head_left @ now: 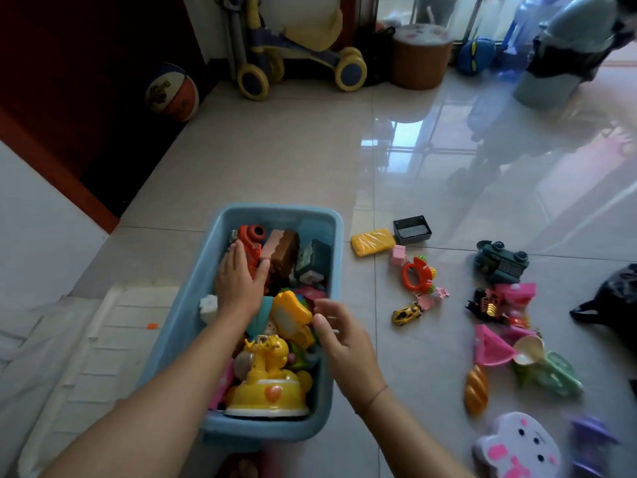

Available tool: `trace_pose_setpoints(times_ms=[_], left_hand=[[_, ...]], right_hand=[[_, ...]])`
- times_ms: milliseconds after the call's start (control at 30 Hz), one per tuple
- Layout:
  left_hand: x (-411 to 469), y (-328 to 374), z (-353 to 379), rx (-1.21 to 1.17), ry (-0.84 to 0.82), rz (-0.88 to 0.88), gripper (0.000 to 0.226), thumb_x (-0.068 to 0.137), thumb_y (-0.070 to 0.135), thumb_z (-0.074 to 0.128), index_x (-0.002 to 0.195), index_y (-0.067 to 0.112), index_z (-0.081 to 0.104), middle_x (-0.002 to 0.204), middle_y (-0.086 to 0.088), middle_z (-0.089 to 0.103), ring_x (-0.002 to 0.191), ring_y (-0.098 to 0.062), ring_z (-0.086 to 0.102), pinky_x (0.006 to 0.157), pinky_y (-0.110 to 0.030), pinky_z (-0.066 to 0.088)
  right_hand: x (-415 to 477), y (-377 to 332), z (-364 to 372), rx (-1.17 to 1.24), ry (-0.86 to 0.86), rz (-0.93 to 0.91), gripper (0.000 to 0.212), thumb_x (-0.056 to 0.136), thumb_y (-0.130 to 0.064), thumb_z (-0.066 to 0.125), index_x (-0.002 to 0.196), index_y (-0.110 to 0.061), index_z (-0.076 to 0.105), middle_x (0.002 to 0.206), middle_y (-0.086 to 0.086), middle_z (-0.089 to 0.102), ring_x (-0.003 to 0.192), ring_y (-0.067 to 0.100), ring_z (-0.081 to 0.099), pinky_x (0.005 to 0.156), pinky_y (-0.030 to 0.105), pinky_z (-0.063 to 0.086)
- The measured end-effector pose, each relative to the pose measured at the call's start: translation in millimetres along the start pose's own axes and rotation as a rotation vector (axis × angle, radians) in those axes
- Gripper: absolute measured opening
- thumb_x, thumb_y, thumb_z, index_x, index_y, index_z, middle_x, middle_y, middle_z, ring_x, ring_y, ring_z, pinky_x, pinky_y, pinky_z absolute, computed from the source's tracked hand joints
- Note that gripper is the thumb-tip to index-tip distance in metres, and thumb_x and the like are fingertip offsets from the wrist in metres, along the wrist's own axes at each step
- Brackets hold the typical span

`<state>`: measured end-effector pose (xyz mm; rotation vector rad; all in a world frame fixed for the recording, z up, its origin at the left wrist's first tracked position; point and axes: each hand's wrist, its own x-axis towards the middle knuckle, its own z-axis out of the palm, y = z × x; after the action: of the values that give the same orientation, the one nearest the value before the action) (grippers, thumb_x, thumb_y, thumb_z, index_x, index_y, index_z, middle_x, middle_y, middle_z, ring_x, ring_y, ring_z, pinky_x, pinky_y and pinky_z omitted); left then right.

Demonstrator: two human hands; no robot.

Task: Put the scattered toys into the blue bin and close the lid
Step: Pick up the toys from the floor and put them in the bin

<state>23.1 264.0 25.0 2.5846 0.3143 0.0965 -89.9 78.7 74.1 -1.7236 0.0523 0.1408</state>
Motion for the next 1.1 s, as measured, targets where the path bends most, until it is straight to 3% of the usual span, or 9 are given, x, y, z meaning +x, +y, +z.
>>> trace_pose_setpoints(times_ms=[100, 200, 300, 400, 600, 733, 867, 967, 1100], left_hand=[[-17, 58, -7, -0.155, 0.06, 0.103, 0.065, 0.096, 0.041, 0.041, 0.147, 0.009, 0.019, 0.153, -0.014, 0.024, 0.141, -0.027, 0.021, 0.116, -0.042, 0.018], [-38, 127, 0, -0.262, 0.078, 0.28, 0.057, 0.093, 0.038, 0.044, 0.138, 0.005, 0.038, 0.14, -0.016, 0.043, 0.131, -0.028, 0.036, 0.111, -0.039, 0.027], [-59, 176, 36, -0.302, -0.053, 0.399, 0.05, 0.091, 0.035, 0.047, 0.132, 0.007, 0.047, 0.132, -0.012, 0.05, 0.123, -0.025, 0.044, 0.104, -0.033, 0.031], [-73, 187, 95, -0.28, -0.221, 0.298, 0.044, 0.093, 0.031, 0.051, 0.132, 0.012, 0.047, 0.132, -0.008, 0.05, 0.122, -0.021, 0.045, 0.102, -0.031, 0.034], [-85, 159, 201, -0.039, -0.439, 0.106, 0.051, 0.09, 0.034, 0.057, 0.135, 0.016, 0.043, 0.134, -0.004, 0.048, 0.123, -0.022, 0.043, 0.1, -0.031, 0.034], [-78, 155, 236, 0.084, -0.46, 0.099, 0.055, 0.087, 0.038, 0.059, 0.136, 0.019, 0.041, 0.134, -0.003, 0.044, 0.124, -0.022, 0.04, 0.098, -0.031, 0.032], [-74, 160, 257, 0.17, -0.486, 0.158, 0.048, 0.084, 0.033, 0.063, 0.127, 0.021, 0.047, 0.128, -0.004, 0.045, 0.119, -0.024, 0.041, 0.098, -0.031, 0.034], [-77, 159, 262, 0.153, -0.495, 0.194, 0.039, 0.084, 0.024, 0.062, 0.121, 0.018, 0.052, 0.123, -0.006, 0.047, 0.115, -0.026, 0.041, 0.098, -0.031, 0.035], [-85, 163, 237, -0.022, -0.477, 0.193, 0.035, 0.085, 0.023, 0.062, 0.118, 0.012, 0.054, 0.12, -0.008, 0.048, 0.114, -0.026, 0.042, 0.096, -0.031, 0.037]], right_hand=[[5, 14, -32, 0.017, 0.22, 0.019, 0.022, 0.092, -0.023, 0.056, 0.113, -0.023, 0.058, 0.106, -0.004, 0.062, 0.091, 0.001, 0.06, 0.074, 0.011, 0.048], [7, 51, -85, -0.091, 0.397, 0.07, 0.029, 0.087, -0.027, 0.062, 0.115, -0.023, 0.055, 0.109, 0.0, 0.06, 0.095, 0.01, 0.06, 0.086, 0.029, 0.052], [0, 91, -143, -0.255, 0.545, 0.164, 0.044, 0.082, -0.026, 0.07, 0.121, -0.018, 0.05, 0.115, 0.005, 0.054, 0.101, 0.02, 0.055, 0.092, 0.041, 0.048], [-1, 129, -192, -0.391, 0.641, 0.251, 0.06, 0.076, -0.02, 0.076, 0.127, -0.007, 0.049, 0.124, 0.016, 0.051, 0.113, 0.031, 0.05, 0.098, 0.038, 0.039], [23, 190, -236, -0.603, 0.719, 0.369, 0.072, 0.071, -0.024, 0.079, 0.134, -0.008, 0.046, 0.134, 0.021, 0.044, 0.128, 0.035, 0.035, 0.108, 0.043, 0.027], [37, 229, -236, -0.698, 0.609, 0.442, 0.076, 0.071, -0.029, 0.078, 0.137, -0.012, 0.044, 0.139, 0.018, 0.042, 0.129, 0.037, 0.037, 0.107, 0.044, 0.027], [36, 252, -231, -0.709, 0.589, 0.43, 0.077, 0.065, -0.019, 0.082, 0.132, -0.006, 0.048, 0.127, 0.023, 0.051, 0.12, 0.041, 0.043, 0.106, 0.045, 0.027], [31, 254, -225, -0.738, 0.58, 0.391, 0.073, 0.063, -0.015, 0.083, 0.128, -0.003, 0.051, 0.116, 0.025, 0.055, 0.111, 0.043, 0.048, 0.101, 0.047, 0.032], [27, 228, -213, -0.638, 0.628, 0.376, 0.068, 0.07, -0.02, 0.079, 0.129, -0.008, 0.049, 0.116, 0.024, 0.055, 0.108, 0.041, 0.049, 0.098, 0.047, 0.038]])
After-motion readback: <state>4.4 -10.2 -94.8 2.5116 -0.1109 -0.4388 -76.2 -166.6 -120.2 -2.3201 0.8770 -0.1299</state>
